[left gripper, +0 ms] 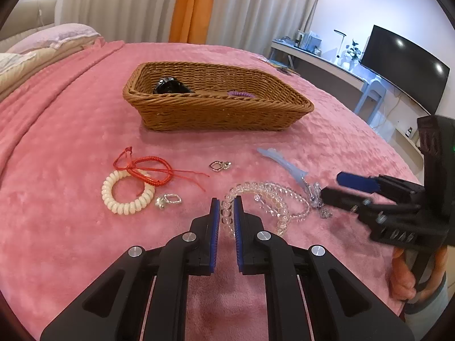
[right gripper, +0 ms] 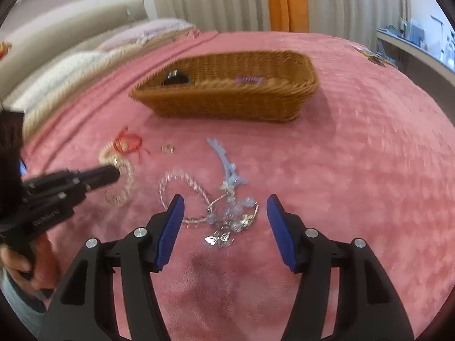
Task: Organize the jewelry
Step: 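Carry the silver charms and bead bracelet over the basket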
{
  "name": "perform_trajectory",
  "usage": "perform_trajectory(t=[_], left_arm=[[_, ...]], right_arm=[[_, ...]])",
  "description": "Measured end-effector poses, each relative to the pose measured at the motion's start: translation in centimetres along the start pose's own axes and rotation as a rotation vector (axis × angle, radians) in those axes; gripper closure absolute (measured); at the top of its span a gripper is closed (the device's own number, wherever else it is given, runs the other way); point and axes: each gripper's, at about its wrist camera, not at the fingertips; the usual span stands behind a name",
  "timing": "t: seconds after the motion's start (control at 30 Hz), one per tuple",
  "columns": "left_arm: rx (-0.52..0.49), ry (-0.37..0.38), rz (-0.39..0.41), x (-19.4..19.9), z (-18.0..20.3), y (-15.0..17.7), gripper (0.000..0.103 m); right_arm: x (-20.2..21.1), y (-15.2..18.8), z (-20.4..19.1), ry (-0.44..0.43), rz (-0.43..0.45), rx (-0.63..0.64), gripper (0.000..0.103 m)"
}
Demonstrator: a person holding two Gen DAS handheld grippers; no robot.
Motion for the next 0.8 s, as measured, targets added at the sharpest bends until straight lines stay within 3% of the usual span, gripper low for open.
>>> perform_trajectory(t=[0.07,0.1,0.17,0.4,0.63,0.7,0.8], left_arm=[[-0.001,0.0,-0.003,-0.1,0.0,0.1,0.095],[-0.001,0.0,-0.003,-0.1,0.0,0.1,0.095],[0.002,0.002,-0.005,-0.1,-0.1,0.1,0.095],[0.006,0.005,-0.007,-0.3,0.0,0.1,0.095],[0.003,0.003,-0.009,-0.4,0.0,0.2,0.095],[0.003,0.003,-0.008,-0.4,0.0,0.2,0.095],[0.008,0.006,-0.002,-0.3,-0.1,0.2,0.095]], right_arm=[[-0.9,0.2,-1.0,0.05,-0.03,0.044,0.049],[-1.1,0.2,-1.2,0.064,-0.038,0.052,0.06],[-1.5,0.2,-0.9,0.067,-0.053,0.037,0.07],[-1.7,0.3,1.9,0.068,-0.081,-0.077,0.071],[-2.4,0.3,-0.4,0.144,-0.1,0.038,0.071],[-2.4,0.3,-0.4,0.158,-0.094,0.035,0.09],[-1.7,0.2,0.2,0.149,-0.066,0.011,0.096]])
Point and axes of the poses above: each gripper's, at about its wrist camera, not at the fingertips, and x roughly against the way its jaws point, z to its right, y to its underside, and after that the axes turned 3 degrees about x, right-handed
